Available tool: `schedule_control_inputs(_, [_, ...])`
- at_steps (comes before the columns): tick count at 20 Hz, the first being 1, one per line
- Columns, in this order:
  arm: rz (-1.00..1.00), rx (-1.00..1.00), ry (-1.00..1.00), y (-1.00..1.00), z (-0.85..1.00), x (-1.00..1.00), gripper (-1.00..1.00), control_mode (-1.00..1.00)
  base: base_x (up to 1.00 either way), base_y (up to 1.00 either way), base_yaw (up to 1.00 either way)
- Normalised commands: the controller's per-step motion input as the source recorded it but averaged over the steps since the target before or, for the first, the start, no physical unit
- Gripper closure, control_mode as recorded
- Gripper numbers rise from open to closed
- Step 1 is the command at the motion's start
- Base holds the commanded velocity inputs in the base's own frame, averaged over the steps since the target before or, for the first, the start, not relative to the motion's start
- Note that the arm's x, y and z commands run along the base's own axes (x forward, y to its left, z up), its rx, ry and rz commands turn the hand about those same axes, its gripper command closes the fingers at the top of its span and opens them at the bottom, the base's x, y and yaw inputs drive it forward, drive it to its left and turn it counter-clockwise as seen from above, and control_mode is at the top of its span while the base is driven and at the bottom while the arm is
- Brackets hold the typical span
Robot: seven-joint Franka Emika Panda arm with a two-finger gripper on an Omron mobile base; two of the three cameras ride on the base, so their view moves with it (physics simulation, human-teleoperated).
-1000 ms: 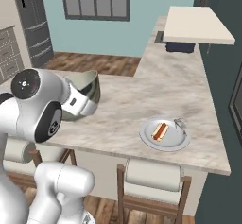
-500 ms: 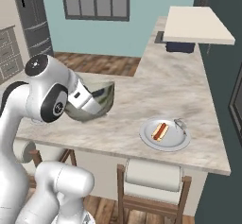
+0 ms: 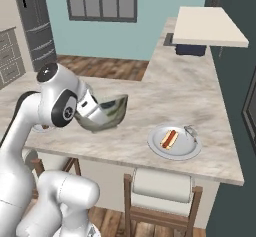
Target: Take the smaller bowl and place it next to the appetizer plate on the dining counter , and place the larger bowl next to the plate with cooked food.
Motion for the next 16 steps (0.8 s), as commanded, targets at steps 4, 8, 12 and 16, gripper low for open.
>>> schedule_control_inputs(4, [-0.03,0.04,-0.03,-0.11,-0.38,0.50,1.00,-1.00,0.00,0.00,0.00])
schedule_control_inputs(8, [0.00,0.09,0.00,-0.22,-0.12,0.38,1.00,-1.00,0.00,0.00,0.00])
schedule_control_inputs(12, [0.00,0.15,0.03,-0.21,-0.11,0.30,1.00,-1.00,0.00,0.00,0.00])
schedule_control_inputs(16, [0.00,0.06,0.05,-0.07,-0.32,0.26,1.00,-1.00,0.00,0.00,0.00])
